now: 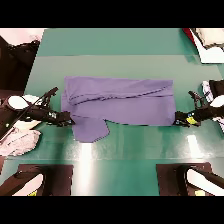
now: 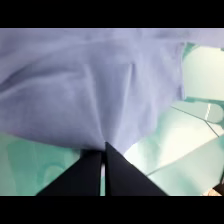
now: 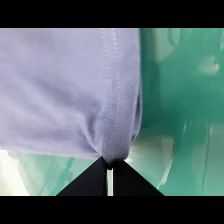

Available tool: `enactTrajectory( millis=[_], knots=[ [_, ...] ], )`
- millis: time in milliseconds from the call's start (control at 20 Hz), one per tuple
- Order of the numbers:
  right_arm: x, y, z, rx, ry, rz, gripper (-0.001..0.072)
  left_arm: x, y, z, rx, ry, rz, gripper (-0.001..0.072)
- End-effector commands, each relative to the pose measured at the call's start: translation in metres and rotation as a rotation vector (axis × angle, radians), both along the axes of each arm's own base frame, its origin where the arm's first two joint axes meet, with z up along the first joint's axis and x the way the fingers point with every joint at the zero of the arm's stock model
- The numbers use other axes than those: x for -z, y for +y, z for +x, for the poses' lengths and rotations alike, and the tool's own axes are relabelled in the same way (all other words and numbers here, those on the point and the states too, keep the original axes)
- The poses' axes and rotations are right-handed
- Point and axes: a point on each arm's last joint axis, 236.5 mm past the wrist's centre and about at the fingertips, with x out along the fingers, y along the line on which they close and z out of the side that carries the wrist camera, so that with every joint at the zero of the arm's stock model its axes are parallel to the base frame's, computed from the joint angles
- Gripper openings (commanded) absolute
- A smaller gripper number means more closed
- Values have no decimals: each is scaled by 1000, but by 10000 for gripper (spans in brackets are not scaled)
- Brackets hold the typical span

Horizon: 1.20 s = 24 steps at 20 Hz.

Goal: Fold the shirts.

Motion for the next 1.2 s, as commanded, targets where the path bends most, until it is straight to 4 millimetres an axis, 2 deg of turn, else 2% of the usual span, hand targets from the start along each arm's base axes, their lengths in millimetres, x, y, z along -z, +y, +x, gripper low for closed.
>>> enactTrajectory(
  millis=[0, 100, 250, 400, 550, 700, 850, 1000, 1150],
  knots=[
    [-23, 0, -12, -22, -24, 6, 16, -11, -3, -13, 30, 6, -11, 26],
    [-47, -7, -22, 13, -63, 2, 16, -34, -4, -15, 25, -61, -21, 26],
    [-70, -22, -19, 74, -165, -34, 16, -71, -6, -8, 22, -163, -33, 26],
    [-82, -21, -3, 92, -238, -30, 16, -109, -4, 26, -24, -317, -31, 27],
    [-102, -17, 33, 61, -320, -34, 15, -142, 8, 71, -118, -521, -10, 27],
    [-117, -10, 79, 17, -387, -49, 15, -134, 27, 101, -180, -579, 61, 27],
    [-120, -3, 127, -4, -442, -59, 16, -118, 41, 135, -255, -603, 90, 27],
    [-117, 4, 167, -24, -474, -62, 16, -106, 55, 167, -337, -642, 115, 27],
    [-105, 7, 200, -36, -478, -61, 17, -86, 61, 188, -366, -627, 135, 28]
  ],
)
